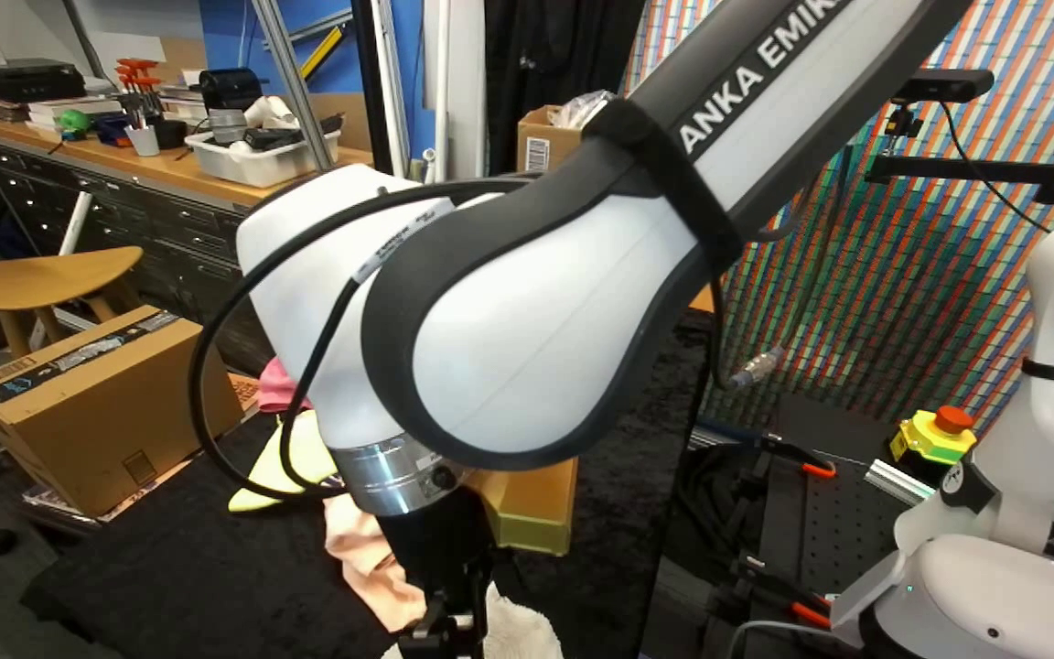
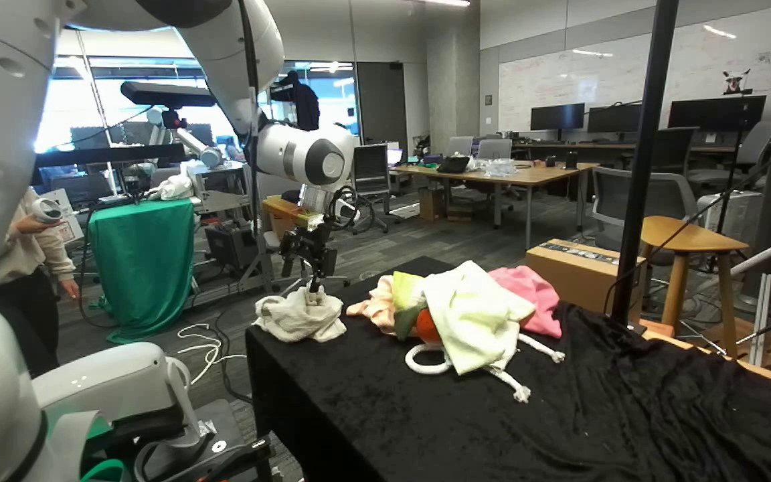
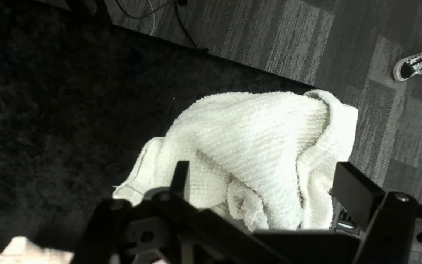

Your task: Put the towels and the turnip plushie on the peach shirt

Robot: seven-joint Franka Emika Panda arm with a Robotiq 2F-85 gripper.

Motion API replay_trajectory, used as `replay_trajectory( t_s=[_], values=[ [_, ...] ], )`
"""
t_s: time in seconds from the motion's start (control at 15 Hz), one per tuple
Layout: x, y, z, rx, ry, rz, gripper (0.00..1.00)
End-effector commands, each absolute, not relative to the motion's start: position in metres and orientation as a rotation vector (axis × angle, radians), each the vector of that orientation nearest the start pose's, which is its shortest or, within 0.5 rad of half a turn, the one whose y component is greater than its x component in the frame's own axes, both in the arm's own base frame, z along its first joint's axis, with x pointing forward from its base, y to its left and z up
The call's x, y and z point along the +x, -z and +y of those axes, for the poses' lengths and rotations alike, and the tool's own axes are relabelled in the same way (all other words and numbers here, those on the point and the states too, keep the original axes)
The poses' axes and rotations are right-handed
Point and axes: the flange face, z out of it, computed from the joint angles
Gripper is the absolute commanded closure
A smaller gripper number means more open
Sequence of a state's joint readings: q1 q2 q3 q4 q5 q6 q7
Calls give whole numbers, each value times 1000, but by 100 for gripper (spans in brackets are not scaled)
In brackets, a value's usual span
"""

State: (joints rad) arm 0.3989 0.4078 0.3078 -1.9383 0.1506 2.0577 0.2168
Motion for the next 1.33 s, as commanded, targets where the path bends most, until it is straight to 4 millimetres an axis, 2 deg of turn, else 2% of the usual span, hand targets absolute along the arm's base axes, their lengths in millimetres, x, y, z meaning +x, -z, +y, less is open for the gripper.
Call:
replay_trajectory(
  t_s=[0.0,0.53,1.27],
  values=[
    [447,-259,402,-2906,-527,-498,0],
    [448,-236,421,-2912,-446,-494,0],
    [448,-220,425,-2937,-475,-516,0]
  ],
)
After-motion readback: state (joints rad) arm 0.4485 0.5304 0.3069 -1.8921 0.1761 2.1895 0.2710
